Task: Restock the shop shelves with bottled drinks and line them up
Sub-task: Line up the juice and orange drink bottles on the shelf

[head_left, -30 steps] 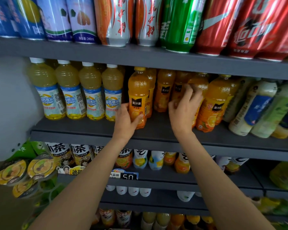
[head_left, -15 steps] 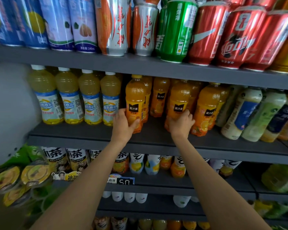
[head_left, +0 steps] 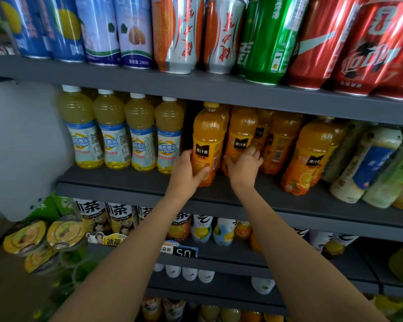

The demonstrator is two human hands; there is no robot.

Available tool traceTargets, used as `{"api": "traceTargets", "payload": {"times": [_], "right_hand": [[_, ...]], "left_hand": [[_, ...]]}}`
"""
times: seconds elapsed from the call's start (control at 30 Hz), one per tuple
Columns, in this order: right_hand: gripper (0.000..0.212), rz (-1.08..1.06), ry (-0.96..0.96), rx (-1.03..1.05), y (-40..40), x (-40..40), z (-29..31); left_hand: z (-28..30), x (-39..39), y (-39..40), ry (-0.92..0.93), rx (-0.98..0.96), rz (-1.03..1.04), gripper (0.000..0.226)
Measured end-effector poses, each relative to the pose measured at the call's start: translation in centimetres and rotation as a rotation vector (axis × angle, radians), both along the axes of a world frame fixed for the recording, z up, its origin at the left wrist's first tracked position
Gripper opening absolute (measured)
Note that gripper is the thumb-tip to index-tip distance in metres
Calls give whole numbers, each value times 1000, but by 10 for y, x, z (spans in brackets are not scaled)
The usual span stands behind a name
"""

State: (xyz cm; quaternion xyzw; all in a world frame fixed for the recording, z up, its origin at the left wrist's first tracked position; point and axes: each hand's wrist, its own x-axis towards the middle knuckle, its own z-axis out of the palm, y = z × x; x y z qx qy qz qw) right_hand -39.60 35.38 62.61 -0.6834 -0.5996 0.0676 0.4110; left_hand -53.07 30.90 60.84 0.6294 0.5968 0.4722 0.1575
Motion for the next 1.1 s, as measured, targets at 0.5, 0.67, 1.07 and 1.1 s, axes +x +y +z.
{"api": "traceTargets", "payload": {"times": [0.5,0.67,1.07,1.1], "right_hand": [[54,18,-96,329,-32,34,17],[66,-365,86,332,-46,78,28],[76,-266,218,-76,-38,109,10],[75,-254,199,-68,-40,108,9]], "left_hand": [[7,7,-7,54,2,-11,53],[14,11,-9,68,-74,-7,52],[24,22,0,102,-180,38,47],[24,24,2,104,-186,36,47]]}}
